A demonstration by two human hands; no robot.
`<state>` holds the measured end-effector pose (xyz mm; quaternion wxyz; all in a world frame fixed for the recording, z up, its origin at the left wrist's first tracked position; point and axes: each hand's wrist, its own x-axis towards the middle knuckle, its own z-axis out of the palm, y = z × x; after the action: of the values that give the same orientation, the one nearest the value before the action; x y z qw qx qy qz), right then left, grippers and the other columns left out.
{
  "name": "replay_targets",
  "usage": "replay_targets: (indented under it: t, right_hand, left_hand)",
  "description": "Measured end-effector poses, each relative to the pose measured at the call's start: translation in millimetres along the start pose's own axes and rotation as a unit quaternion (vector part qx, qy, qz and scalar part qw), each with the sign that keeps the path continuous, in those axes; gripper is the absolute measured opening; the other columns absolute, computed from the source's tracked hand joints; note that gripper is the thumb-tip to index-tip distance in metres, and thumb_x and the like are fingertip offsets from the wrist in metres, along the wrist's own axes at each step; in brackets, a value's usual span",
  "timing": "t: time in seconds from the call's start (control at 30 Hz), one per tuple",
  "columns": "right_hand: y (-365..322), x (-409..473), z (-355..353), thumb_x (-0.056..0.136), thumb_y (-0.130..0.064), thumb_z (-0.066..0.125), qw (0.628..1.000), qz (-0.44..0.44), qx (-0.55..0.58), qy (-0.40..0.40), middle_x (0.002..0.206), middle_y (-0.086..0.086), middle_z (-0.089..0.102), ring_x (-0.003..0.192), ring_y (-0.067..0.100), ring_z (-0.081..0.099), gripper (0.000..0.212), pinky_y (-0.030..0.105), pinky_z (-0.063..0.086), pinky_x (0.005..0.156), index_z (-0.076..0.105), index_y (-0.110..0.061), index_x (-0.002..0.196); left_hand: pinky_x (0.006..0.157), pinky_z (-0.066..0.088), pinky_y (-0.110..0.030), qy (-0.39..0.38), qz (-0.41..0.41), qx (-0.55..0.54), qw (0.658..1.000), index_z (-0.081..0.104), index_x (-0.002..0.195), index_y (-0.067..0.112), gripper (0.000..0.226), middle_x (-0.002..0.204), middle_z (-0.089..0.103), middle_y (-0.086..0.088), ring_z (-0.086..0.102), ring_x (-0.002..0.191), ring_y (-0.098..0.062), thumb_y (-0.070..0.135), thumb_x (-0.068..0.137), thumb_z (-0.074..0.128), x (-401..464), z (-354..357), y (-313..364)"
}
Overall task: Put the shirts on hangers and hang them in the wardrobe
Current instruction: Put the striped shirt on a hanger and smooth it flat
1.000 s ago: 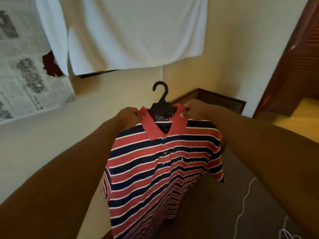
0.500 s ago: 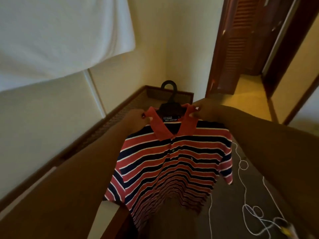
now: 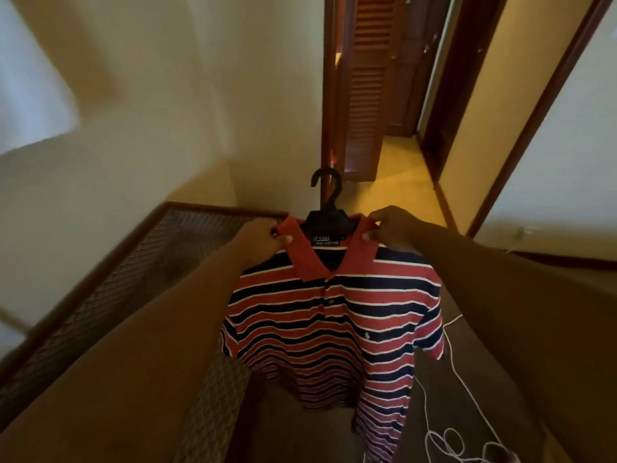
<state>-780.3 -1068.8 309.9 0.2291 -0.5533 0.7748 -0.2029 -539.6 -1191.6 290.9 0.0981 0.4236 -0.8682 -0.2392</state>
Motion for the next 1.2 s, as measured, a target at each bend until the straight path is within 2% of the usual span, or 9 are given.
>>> replay_targets:
  t: [0.1,0.17,0.27,0.37,0.47,0.7,0.83,0.97,1.2]
  right_hand:
    - [22.6,50.0,-13.6,0.092,-0.023,0.064,0.999,0.031,-0.016,0.021,0.091,-0.002,0.053,0.092,0.017,0.05,0.005,0.028,0.035,0.077,0.061,-0.019,0.093]
    - [34.8,81.2,-25.7,0.091,-0.027,0.064,0.998,0.053,-0.023,0.03,0.096,0.001,0.053,0.095,0.019,0.049,0.012,0.03,0.036,0.079,0.064,-0.017,0.098]
    - [57.3,129.3,-46.2,0.09,-0.027,0.065,0.995,0.089,-0.013,0.051,0.102,0.004,0.054,0.098,0.021,0.05,0.018,0.032,0.038,0.082,0.066,-0.016,0.104]
    - [86.3,179.8,-67.6,0.09,-0.028,0.065,0.992,0.114,-0.005,0.063,0.11,0.005,0.054,0.108,0.026,0.051,0.026,0.035,0.041,0.087,0.065,-0.015,0.113]
    - [123.2,236.0,-91.4,0.09,-0.029,0.065,0.99,0.118,0.005,0.075,0.118,0.01,0.057,0.111,0.029,0.053,0.029,0.04,0.043,0.093,0.063,-0.013,0.114]
    - [223.9,378.2,-171.5,0.091,-0.029,0.063,0.991,0.116,-0.005,0.07,0.11,0.005,0.056,0.104,0.025,0.053,0.028,0.034,0.041,0.084,0.064,-0.014,0.115]
    - [283.6,459.6,-236.3,0.091,-0.029,0.064,0.99,0.122,-0.017,0.062,0.106,0.003,0.055,0.103,0.022,0.052,0.025,0.033,0.039,0.083,0.065,-0.014,0.111]
    - [332.9,535.0,-290.2,0.091,-0.029,0.064,0.991,0.116,-0.024,0.066,0.101,0.003,0.056,0.1,0.023,0.052,0.024,0.033,0.04,0.081,0.066,-0.013,0.108]
    - [418.9,666.4,-351.9,0.09,-0.024,0.065,0.987,0.139,-0.001,0.084,0.104,0.009,0.063,0.097,0.026,0.056,0.022,0.035,0.046,0.08,0.068,-0.011,0.107]
  left_hand:
    - [0.064,0.035,-0.027,-0.011,0.04,-0.007,0.999,0.059,0.089,0.011,0.023,0.079,0.054,0.001,0.049,0.072,-0.013,0.033,0.095,0.057,73.9,7.6,-3.3]
    - [0.061,0.034,-0.024,-0.021,0.06,-0.005,0.998,0.061,0.097,0.009,0.027,0.082,0.056,0.0,0.049,0.071,-0.012,0.036,0.094,0.057,123.1,9.4,-1.5]
    - [0.069,0.036,-0.027,-0.051,0.078,-0.008,0.996,0.061,0.1,0.008,0.029,0.089,0.057,-0.003,0.052,0.08,-0.015,0.036,0.094,0.057,195.9,10.0,7.7]
    - [0.062,0.032,-0.023,-0.055,0.1,-0.014,0.993,0.057,0.089,0.014,0.021,0.086,0.055,-0.001,0.049,0.074,-0.011,0.034,0.093,0.059,267.1,14.3,22.8]
    - [0.056,0.029,-0.017,-0.047,0.118,-0.016,0.992,0.058,0.09,0.013,0.017,0.082,0.051,0.003,0.046,0.071,-0.008,0.029,0.093,0.06,339.0,24.1,41.1]
    - [0.059,0.03,-0.017,-0.054,0.12,-0.024,0.991,0.059,0.094,0.014,0.014,0.085,0.053,0.003,0.048,0.077,-0.01,0.028,0.094,0.059,513.1,61.6,98.0]
    - [0.07,0.033,-0.024,-0.064,0.108,-0.034,0.992,0.06,0.093,0.015,0.015,0.079,0.052,0.005,0.051,0.08,-0.015,0.029,0.094,0.059,618.1,79.7,145.8]
    - [0.079,0.033,-0.023,-0.058,0.107,-0.052,0.991,0.063,0.108,0.008,0.023,0.091,0.051,0.002,0.049,0.09,-0.014,0.026,0.095,0.058,708.7,93.0,185.8]
    - [0.057,0.03,-0.019,-0.082,0.115,-0.024,0.99,0.055,0.091,0.016,0.017,0.078,0.05,0.005,0.047,0.074,-0.011,0.033,0.096,0.056,889.7,129.3,220.3]
